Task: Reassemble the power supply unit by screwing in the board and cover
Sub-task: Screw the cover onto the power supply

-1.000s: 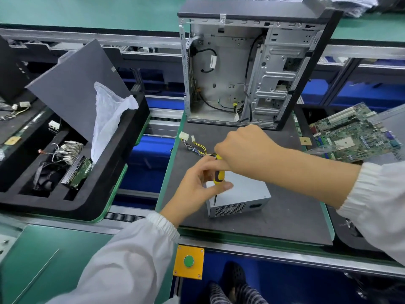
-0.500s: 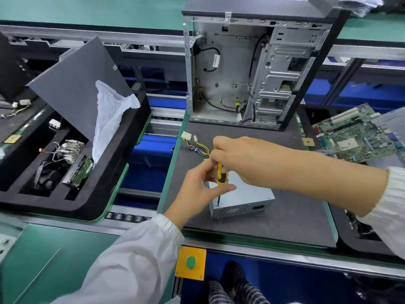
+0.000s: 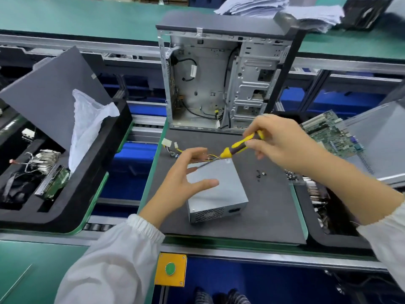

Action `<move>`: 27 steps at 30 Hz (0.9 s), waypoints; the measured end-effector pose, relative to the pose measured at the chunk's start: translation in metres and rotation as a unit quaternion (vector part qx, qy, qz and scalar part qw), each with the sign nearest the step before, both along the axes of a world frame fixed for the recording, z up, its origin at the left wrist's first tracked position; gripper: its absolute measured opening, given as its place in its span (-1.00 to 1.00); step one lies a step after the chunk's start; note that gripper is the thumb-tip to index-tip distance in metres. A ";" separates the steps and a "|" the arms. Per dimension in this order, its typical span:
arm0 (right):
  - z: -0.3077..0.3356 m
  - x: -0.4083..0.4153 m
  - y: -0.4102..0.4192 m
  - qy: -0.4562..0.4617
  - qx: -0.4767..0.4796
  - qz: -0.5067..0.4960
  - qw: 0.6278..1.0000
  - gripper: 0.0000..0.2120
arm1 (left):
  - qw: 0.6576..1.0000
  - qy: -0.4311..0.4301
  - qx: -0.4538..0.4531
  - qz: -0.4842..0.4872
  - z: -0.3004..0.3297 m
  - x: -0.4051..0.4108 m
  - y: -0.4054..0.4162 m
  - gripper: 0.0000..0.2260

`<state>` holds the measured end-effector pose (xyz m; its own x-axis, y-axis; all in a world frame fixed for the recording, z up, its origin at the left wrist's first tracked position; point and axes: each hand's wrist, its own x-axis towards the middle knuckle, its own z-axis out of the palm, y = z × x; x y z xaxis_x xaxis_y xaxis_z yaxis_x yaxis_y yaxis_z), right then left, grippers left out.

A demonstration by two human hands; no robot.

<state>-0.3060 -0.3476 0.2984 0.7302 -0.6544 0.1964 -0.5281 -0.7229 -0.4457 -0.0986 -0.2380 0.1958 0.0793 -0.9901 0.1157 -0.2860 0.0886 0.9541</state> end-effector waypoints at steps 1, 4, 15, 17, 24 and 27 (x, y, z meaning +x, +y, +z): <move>-0.007 -0.020 -0.007 -0.060 0.036 -0.051 0.996 -0.95 | 0.999 0.003 -0.023 0.037 -0.002 0.000 0.003 -0.53; -0.062 -0.060 -0.015 -0.140 0.153 -0.145 0.967 -0.94 | 0.986 -0.050 -0.054 0.148 -0.022 0.001 0.009 -0.76; -0.200 -0.066 0.000 -0.311 0.213 -0.295 0.878 -0.90 | 0.951 -0.033 0.241 0.191 -0.085 -0.020 0.000 -0.66; -0.211 -0.065 0.002 -0.286 0.218 -0.304 0.882 -0.91 | 0.954 -0.009 0.232 0.191 -0.083 -0.022 0.002 -0.67; -0.228 -0.077 0.002 -0.203 0.228 -0.293 0.906 -0.82 | 0.956 -0.001 0.213 0.200 -0.076 -0.026 -0.013 -0.71; -0.228 -0.078 -0.007 -0.042 0.263 -0.218 0.939 -0.83 | 0.951 -0.039 0.232 0.202 -0.073 -0.027 -0.020 -0.65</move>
